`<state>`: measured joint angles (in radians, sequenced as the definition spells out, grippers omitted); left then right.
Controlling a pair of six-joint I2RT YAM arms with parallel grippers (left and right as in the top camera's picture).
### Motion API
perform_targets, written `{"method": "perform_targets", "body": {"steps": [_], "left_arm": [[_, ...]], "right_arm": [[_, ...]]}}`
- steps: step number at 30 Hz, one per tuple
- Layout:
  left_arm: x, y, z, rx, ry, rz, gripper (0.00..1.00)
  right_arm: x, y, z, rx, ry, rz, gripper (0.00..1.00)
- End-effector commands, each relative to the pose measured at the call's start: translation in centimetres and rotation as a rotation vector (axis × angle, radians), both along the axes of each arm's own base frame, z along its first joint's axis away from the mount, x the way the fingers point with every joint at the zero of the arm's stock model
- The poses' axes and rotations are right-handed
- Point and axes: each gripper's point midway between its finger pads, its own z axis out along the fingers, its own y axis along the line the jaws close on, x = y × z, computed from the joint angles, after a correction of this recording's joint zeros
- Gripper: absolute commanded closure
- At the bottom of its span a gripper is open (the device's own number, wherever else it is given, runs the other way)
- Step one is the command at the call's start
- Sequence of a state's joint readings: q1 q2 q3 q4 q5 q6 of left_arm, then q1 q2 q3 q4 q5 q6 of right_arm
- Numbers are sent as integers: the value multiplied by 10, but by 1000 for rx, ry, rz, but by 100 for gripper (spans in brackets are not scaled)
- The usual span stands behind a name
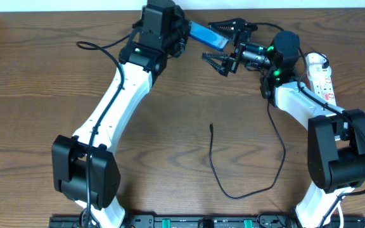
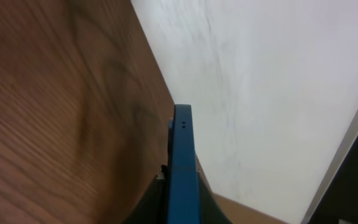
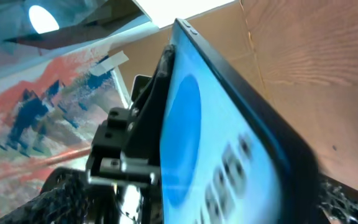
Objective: Plug charger to phone and switch on socket
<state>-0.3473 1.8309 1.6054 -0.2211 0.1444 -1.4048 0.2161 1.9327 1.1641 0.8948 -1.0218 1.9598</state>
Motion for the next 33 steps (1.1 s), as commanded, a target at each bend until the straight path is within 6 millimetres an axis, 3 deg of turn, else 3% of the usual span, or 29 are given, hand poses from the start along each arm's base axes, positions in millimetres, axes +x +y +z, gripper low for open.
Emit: {"method": "perform_targets", "body": {"steps": [1,5,14,19,27,33], "left_arm": [[6,15,21,-6,-46,15,93],[5,18,22,-49,-32,-33,93],[-5,33,25,-196,32,-192,93],[-19,58,12,-243,126,-246,93],[-33,68,20,-206,31,-437,93],[-47,71,27,-146,-94,-612,93]], "right_arm": [[4,-7,12,-31,-134,-24,1],[9,-14,7,-63,-171,-42,1],[19,-29,-28,-178,-145,-82,1],[21,-33,-45,-255,-184,-93,1],[20,-42,-88,-423,-166,-109,1],[23,-46,-104,-533,-230,-133,1]]}}
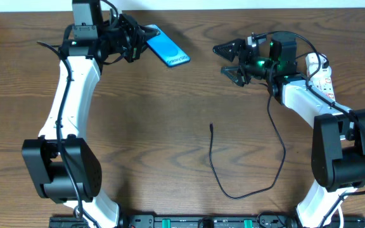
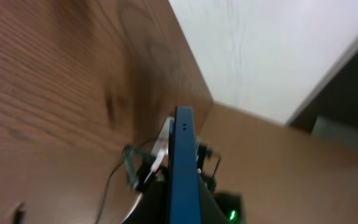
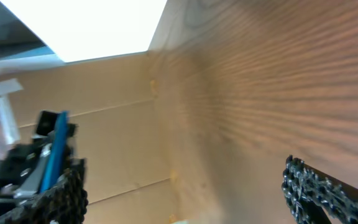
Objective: Plug charger to phone and switch on socket
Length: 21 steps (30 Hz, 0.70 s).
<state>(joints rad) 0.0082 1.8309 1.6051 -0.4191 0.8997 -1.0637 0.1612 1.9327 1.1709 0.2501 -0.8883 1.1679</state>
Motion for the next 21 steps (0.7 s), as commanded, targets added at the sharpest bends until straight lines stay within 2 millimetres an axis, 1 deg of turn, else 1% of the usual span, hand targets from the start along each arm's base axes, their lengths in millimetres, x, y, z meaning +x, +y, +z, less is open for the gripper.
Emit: {"method": "perform_targets", "body": {"steps": [1,5,10,12,15,21], "left_arm": [[-17,-5,28,-13,-171,-175,92],[-20,3,27,1,-204,-200,93],[-23,11,27,23,-265,-234,92],[-24,19,24,46,-278,-236,93],[-24,24,22,57,-286,-236,93],[-24,26,22,75,-308,-242,93]], "right_arm": [[11,-8,2,-96,-124,-26,1],[12,-11,-5,-133,-108,-50,1],[15,-17,-19,-241,-92,-81,1],[17,-24,-25,-352,-71,-94,1],[19,-31,-25,-462,-55,-102,1],[15,-47,-16,-742,-15,-129,1]]}}
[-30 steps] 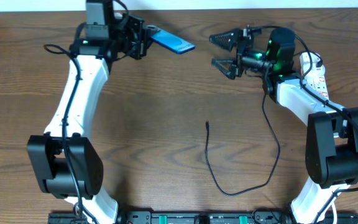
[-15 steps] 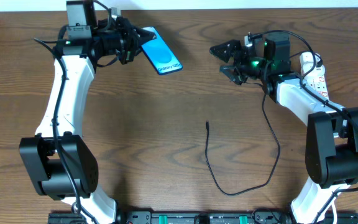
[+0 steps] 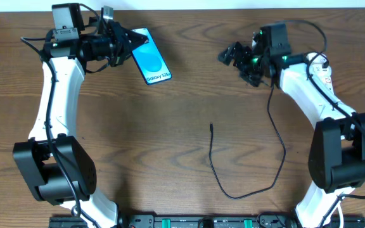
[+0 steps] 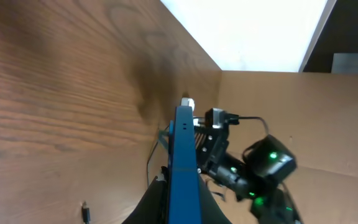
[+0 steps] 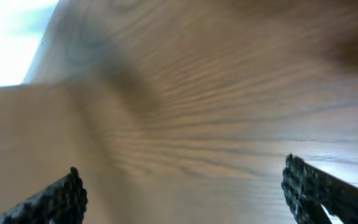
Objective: Plug charger to phone and switch on socket
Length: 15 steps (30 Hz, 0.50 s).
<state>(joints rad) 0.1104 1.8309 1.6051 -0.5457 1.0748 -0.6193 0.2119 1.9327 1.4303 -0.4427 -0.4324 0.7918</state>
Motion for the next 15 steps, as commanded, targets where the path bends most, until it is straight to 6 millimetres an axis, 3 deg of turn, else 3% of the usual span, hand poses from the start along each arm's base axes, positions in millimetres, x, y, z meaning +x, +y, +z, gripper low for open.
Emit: {"method": "perform_targets", "body": {"steps": [1,3,10,11,15], "left_arm": [[-3,-2,20,-6,-80,-39,93],[-3,-2,20,-6,-80,-38,93],[-3,-2,20,-5,-80,-39,93],[-3,-2,20,0,-91,-44,92],[-4,-2,20,13,-115,-56,92]], "right_arm": [[11,-12,21,-238,-91,-7,1],[3,-13,21,-313,-70,-1,1],[-55,14,-7,-488,61,125,1],[-71,23,-14,-522,88,160,1],[-100,47,-30,-551,113,243,1]]}}
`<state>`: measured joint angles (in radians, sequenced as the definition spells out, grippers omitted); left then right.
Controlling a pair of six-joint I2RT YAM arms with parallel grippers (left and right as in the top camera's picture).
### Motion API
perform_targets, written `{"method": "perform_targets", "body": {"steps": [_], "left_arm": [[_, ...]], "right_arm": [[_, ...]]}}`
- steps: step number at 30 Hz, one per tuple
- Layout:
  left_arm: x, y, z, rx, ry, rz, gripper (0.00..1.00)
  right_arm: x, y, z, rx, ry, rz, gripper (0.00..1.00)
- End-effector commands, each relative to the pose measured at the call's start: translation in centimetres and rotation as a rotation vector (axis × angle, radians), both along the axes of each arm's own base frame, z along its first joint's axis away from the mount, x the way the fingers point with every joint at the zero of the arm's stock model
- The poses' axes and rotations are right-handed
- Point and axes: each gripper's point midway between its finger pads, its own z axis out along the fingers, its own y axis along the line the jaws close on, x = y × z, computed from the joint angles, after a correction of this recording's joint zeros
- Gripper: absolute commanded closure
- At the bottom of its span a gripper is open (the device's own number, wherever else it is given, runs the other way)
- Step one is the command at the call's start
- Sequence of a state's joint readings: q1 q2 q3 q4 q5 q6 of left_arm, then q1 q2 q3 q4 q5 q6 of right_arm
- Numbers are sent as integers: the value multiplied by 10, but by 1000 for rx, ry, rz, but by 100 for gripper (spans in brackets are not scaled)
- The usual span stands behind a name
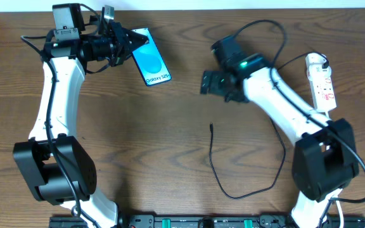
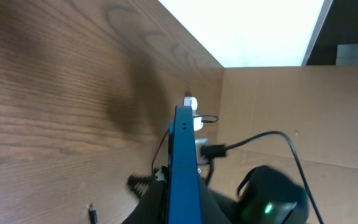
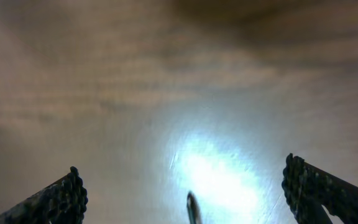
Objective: Plug charger to phone and switch on socket
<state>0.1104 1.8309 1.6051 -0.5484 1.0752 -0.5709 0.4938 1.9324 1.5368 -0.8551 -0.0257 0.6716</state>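
Observation:
The blue phone (image 1: 149,63) hangs over the back left of the table, screen up, with my left gripper (image 1: 124,45) shut on its upper end. In the left wrist view the phone (image 2: 184,155) shows edge-on between the fingers. The black charger cable (image 1: 215,171) lies on the table. Its free plug (image 1: 211,127) points to the back. My right gripper (image 1: 215,88) stands open just behind that plug. In the right wrist view the plug tip (image 3: 192,209) shows low between the open fingers (image 3: 64,199), blurred.
A white power strip (image 1: 320,79) lies at the back right edge, and the cable runs to it. The cable loops toward the front of the wooden table (image 1: 138,158). A cardboard wall (image 2: 272,112) stands behind the table.
My right gripper has moved from the back right, near the power strip, to the left and forward, over the cable's free plug. It is still open. The left arm and phone have not moved.
At first both grippers met at the back middle, the phone in my left gripper and between the open right fingers. Then the left gripper held the phone farther left, apart from the right. Later the phone was screen up at the back left. Now the right gripper is above the plug.

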Motion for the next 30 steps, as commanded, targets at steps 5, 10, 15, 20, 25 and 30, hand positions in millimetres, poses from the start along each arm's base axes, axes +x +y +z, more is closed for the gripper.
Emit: {"method": "perform_targets", "body": {"steps": [5,10,15,20,25,30], "left_arm": [[-3,-2,20,-7,-77,-37,92],[-3,-2,20,-4,-84,-40,92],[-3,-2,20,-4,-82,-40,93],[-3,-2,20,-4,-81,-40,93],[-3,-2,20,-4,-81,-40,93],[-3,-2,20,-4,-81,-40,93]], "right_arm": [[-52,22,-30,-82,70,32,1],[-74,20,-49,-105,123,7,1],[-87,19,-69,-103,142,24,5],[-94,22,-78,-82,158,35,10],[-107,23,-85,-100,183,59,16],[-108,24,-85,-105,178,64,37]]}}
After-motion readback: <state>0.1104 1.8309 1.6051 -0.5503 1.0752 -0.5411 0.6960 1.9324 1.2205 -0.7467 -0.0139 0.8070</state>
